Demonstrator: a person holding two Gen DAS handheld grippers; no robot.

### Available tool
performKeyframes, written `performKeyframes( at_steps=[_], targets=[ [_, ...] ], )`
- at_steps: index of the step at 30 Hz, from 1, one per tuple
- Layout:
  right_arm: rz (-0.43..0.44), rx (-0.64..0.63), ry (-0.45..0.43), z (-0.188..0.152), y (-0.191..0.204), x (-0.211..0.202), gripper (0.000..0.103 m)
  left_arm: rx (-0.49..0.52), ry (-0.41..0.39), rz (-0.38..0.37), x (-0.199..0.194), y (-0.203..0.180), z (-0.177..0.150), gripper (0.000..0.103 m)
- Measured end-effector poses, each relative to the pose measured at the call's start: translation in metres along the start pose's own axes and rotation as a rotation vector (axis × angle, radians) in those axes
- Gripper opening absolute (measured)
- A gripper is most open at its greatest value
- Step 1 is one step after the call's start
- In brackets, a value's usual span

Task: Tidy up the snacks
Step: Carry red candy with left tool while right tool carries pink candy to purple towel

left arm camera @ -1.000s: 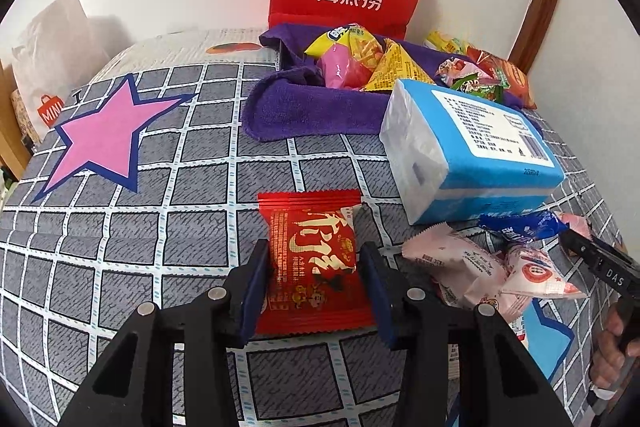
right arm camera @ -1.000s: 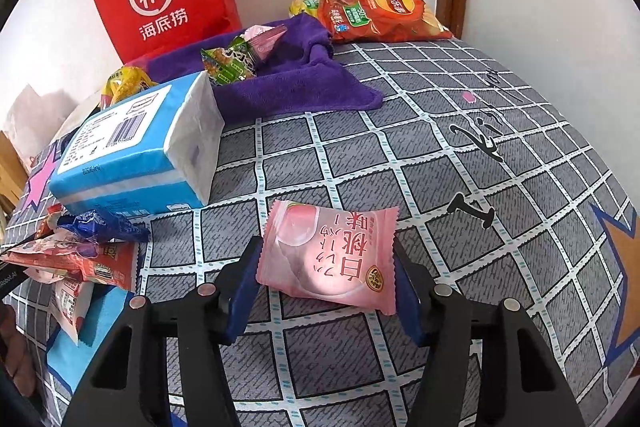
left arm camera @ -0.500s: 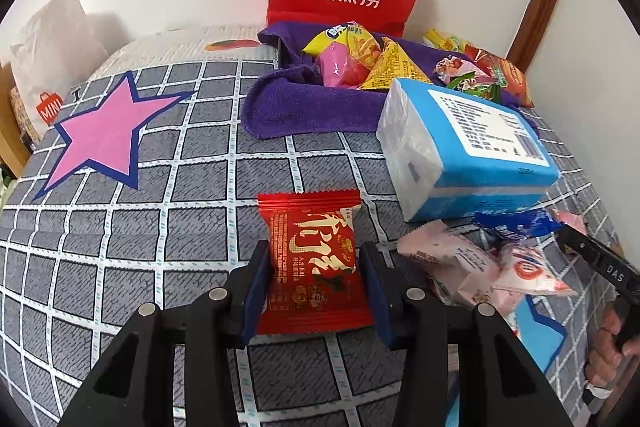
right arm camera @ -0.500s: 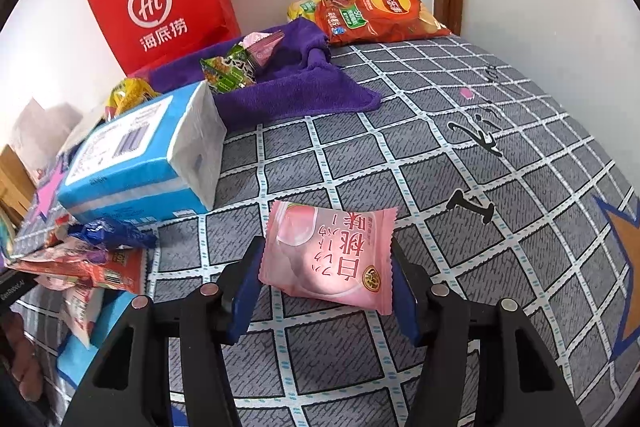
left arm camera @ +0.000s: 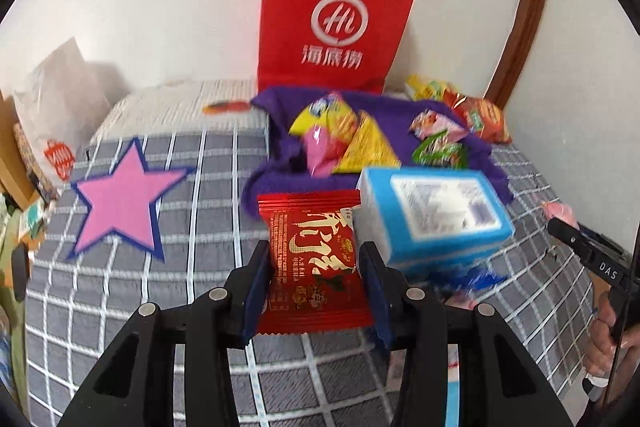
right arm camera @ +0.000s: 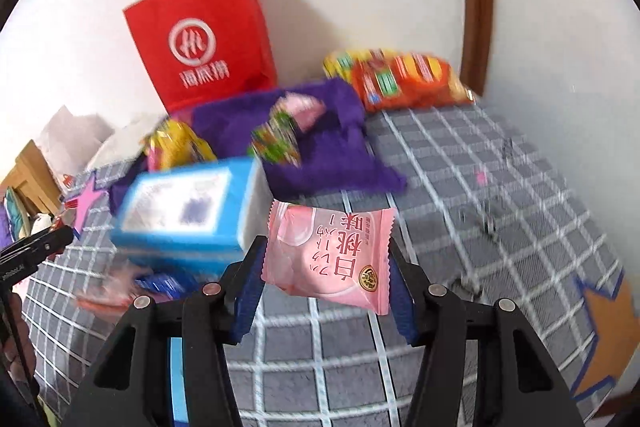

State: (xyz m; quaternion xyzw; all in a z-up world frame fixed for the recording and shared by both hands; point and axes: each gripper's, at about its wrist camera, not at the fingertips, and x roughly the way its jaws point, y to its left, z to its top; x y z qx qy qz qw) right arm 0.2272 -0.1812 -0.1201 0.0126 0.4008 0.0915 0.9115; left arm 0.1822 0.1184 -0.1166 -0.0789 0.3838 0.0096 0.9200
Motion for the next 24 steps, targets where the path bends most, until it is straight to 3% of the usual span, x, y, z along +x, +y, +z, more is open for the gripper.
performKeyframes(
  at_steps=[6,12,24],
  targets=[
    [0.02,-0.051,-0.058,0.049,0.019,-0.011,0.055,0.02,-0.041,0.005,-0.005,-0.008,0.039,0.042],
    [0.007,-0.08,-0.051,0.091,0.032,0.0,0.055,0.059,-0.104,0.022,-0.011,-0.02,0.08,0.042],
    [0.116,-0.068,-0.053,0.165,0.054,0.034,0.055,0.035,-0.135,-0.018,0.022,-0.032,0.15,0.042]
  ],
)
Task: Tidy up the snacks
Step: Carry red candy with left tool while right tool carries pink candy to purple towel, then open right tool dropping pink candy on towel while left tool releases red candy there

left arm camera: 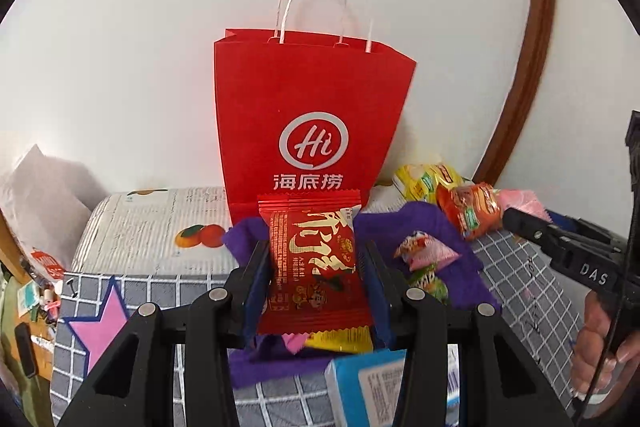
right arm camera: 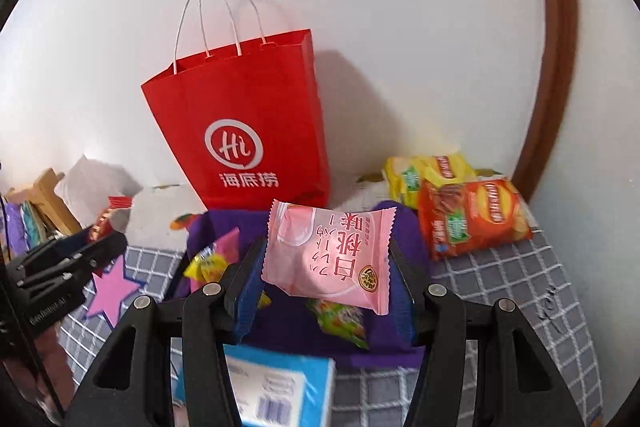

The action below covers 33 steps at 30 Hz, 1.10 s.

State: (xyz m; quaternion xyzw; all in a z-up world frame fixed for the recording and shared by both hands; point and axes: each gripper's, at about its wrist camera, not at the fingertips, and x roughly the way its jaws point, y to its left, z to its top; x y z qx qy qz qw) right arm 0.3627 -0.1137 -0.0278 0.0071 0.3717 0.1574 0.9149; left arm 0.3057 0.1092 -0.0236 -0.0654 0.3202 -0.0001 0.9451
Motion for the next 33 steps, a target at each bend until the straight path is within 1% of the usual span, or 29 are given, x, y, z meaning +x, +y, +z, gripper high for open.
performKeyframes(
  at_steps=[2,4,6,8,10,12,15,17,19,24,29,33],
  targets=[
    [0.026,0.008,0.019,0.007,0.001,0.013,0.055,0.0,0.004,0.011,0.008,0.002,0.003,0.042],
    [0.041,0.021,0.04,0.012,0.003,0.03,0.055,0.019,0.026,0.046,0.017,0.003,0.003,0.042],
    [0.053,0.03,0.059,0.016,0.005,0.046,0.055,0.029,0.033,0.06,0.022,0.007,0.0,0.042],
    [0.06,0.03,0.071,0.017,0.006,0.06,0.055,0.035,0.053,0.078,0.026,0.012,-0.003,0.042],
    [0.058,0.027,0.086,0.013,0.006,0.072,0.055,0.019,0.071,0.092,0.031,0.019,-0.006,0.042],
    [0.041,0.014,0.136,0.009,0.006,0.087,0.055,-0.001,0.091,0.085,0.035,0.024,-0.006,0.042],
    [0.046,0.004,0.179,0.003,0.0,0.098,0.055,-0.012,0.114,0.074,0.041,0.028,-0.009,0.042],
    [0.027,-0.004,0.205,0.0,-0.004,0.105,0.055,-0.004,0.11,0.075,0.042,0.027,-0.01,0.042],
    [0.026,-0.006,0.217,-0.002,-0.006,0.11,0.055,0.001,0.108,0.071,0.041,0.026,-0.01,0.042],
    [0.02,-0.036,0.304,-0.012,-0.005,0.131,0.055,-0.007,0.117,0.065,0.042,0.027,-0.01,0.042],
    [0.008,-0.067,0.347,-0.021,-0.001,0.144,0.055,-0.034,0.116,0.049,0.04,0.031,-0.009,0.042],
    [-0.012,-0.059,0.371,-0.025,-0.004,0.152,0.055,-0.039,0.115,0.047,0.04,0.032,-0.009,0.042]
  ],
)
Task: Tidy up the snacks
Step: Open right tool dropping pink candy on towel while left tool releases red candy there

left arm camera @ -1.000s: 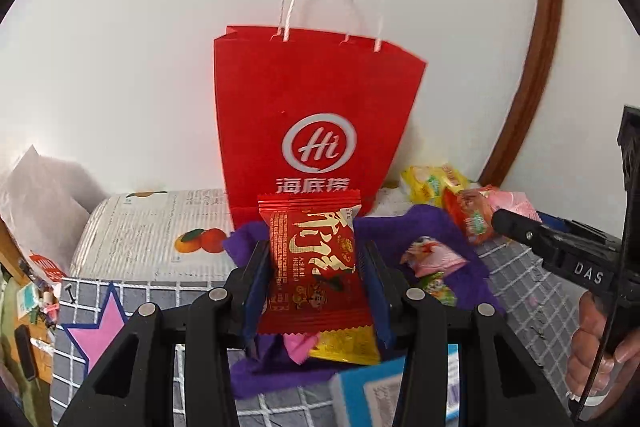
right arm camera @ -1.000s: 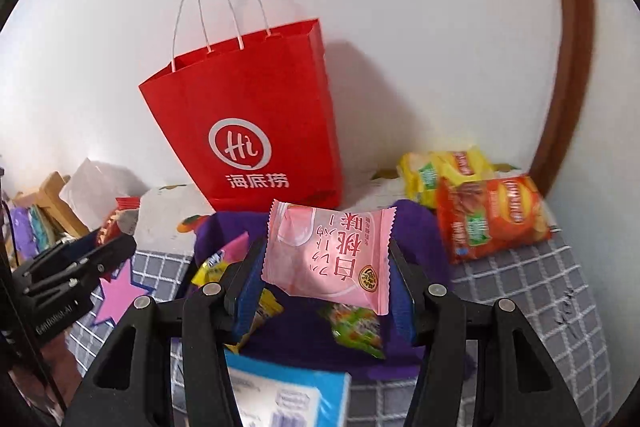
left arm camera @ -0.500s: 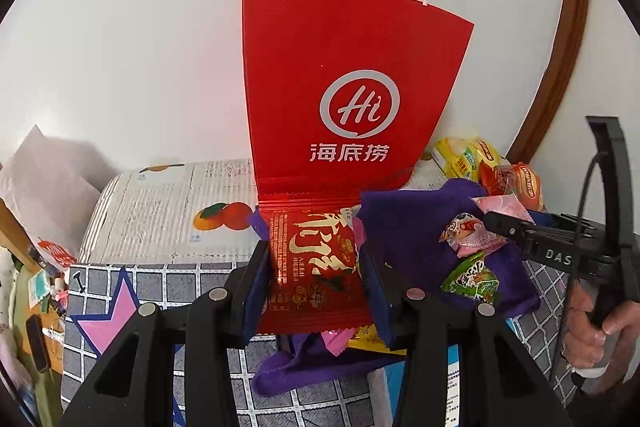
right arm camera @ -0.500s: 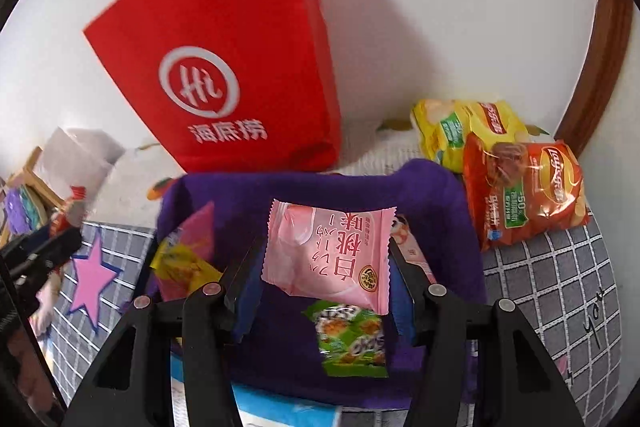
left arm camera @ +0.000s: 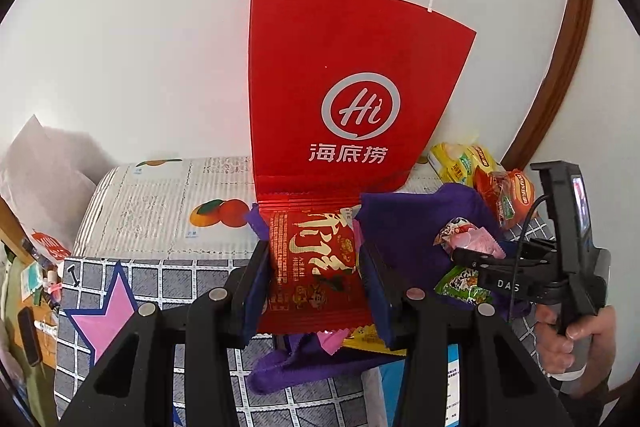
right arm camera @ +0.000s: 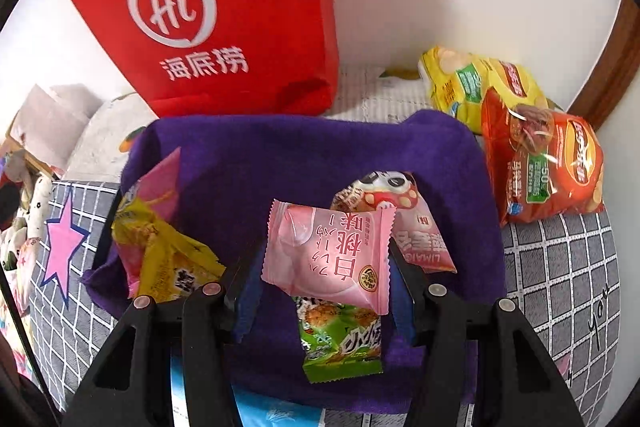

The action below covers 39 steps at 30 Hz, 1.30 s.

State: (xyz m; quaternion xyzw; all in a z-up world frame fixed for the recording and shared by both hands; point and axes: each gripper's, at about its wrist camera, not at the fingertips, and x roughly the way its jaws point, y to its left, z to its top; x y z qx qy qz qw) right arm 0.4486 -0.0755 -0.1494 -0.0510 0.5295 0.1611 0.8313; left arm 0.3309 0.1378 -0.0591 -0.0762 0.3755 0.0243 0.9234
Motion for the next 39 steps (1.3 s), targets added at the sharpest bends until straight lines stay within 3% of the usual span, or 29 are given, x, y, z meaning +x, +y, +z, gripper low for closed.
performKeyframes(
  at_steps=[19,26,39],
  targets=[
    [0.0,-0.026,0.039,0.0,0.002,0.004,0.061,0.018,0.034,-0.03,0.008,-0.01,0.0,0.042],
    [-0.001,-0.058,-0.01,0.0,0.007,-0.014,0.07,0.026,0.06,-0.055,0.018,-0.017,-0.005,0.042],
    [0.001,-0.028,-0.109,0.003,-0.005,-0.053,0.07,0.019,0.135,-0.094,0.052,-0.027,-0.017,0.042]
  ],
)
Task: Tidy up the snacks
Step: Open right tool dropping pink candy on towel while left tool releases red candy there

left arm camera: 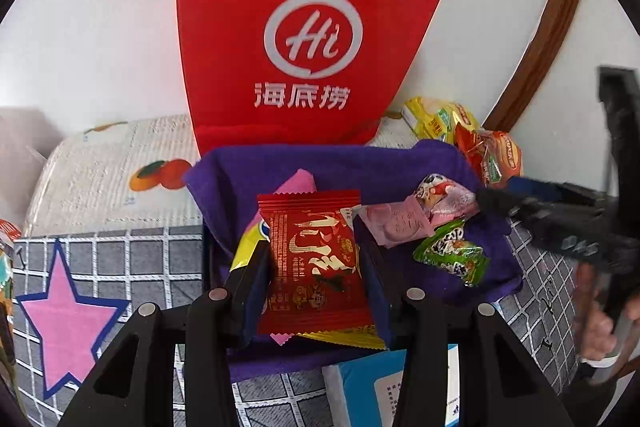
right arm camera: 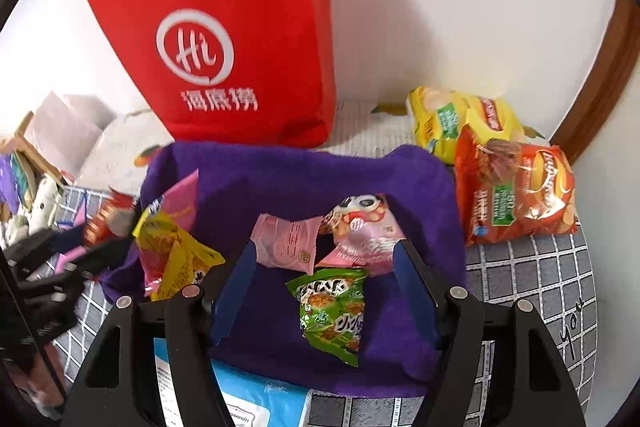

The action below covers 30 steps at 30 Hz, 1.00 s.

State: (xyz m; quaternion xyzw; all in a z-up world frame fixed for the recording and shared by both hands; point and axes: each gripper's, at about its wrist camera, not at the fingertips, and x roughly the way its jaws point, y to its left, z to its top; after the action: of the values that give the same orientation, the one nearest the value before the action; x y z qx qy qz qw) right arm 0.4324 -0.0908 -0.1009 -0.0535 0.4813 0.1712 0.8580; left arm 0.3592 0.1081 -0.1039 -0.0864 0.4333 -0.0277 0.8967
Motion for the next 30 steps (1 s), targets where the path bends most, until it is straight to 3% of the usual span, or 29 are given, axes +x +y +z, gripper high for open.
performKeyframes(
  at_steps=[10,23,27,30],
  targets=[
    [0.015,0.049,-0.045,0.003,-0.016,-0.018,0.07,-0.001,0.025,0.019,0.026,0.0,-0.007,0.042],
    [0.01,0.029,-0.042,0.003,-0.011,-0.019,0.07,-0.009,0.039,0.001,0.031,0.002,-0.008,0.043],
    [0.005,0.03,-0.039,0.003,-0.011,-0.017,0.07,-0.006,0.058,0.046,0.031,0.003,-0.006,0.043],
    [0.006,0.03,-0.038,0.003,-0.01,-0.017,0.07,-0.022,0.055,0.04,0.027,0.006,-0.004,0.044]
  ],
)
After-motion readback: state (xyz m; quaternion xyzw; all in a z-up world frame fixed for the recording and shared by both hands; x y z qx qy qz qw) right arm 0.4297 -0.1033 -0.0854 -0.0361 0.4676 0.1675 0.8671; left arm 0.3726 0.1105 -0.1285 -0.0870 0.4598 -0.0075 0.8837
